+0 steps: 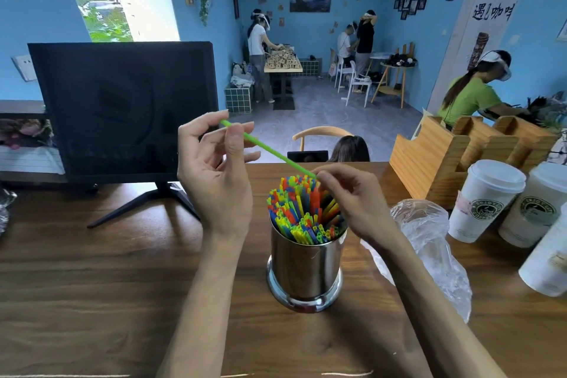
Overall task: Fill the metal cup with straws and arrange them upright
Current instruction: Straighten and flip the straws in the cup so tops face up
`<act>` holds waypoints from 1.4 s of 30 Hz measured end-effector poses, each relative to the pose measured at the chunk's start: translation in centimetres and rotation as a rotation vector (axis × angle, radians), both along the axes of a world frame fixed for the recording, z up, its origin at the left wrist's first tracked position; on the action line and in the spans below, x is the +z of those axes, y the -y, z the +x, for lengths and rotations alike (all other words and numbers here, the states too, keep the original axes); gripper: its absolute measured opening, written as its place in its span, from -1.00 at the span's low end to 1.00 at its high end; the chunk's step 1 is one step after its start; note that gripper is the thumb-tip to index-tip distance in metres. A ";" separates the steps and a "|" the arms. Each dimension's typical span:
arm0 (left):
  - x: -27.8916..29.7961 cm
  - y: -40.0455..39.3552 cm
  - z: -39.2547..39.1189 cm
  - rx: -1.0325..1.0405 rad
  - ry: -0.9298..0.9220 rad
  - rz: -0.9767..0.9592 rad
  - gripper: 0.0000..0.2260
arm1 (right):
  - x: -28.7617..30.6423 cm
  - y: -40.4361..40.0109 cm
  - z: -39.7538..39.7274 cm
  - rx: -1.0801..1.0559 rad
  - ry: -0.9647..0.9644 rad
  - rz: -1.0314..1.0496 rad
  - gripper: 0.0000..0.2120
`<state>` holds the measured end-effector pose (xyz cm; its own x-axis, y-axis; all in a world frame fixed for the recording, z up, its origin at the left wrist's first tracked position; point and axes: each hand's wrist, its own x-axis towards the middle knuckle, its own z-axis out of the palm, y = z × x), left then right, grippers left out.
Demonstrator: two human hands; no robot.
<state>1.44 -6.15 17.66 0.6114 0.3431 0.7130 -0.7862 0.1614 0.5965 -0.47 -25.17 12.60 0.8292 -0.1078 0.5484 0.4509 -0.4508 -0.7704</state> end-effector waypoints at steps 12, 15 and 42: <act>-3.2 -2.1 1.5 -0.193 -0.369 0.707 -0.85 | 5.6 1.3 0.1 -0.006 0.214 1.023 -0.93; -3.7 -1.6 1.6 -0.128 -0.341 0.924 -0.85 | 6.5 0.3 0.1 -0.104 0.410 0.819 -0.83; -5.2 0.1 4.6 -0.040 -0.606 0.699 -0.91 | -0.9 -1.6 0.9 -0.129 -0.050 -0.159 -0.84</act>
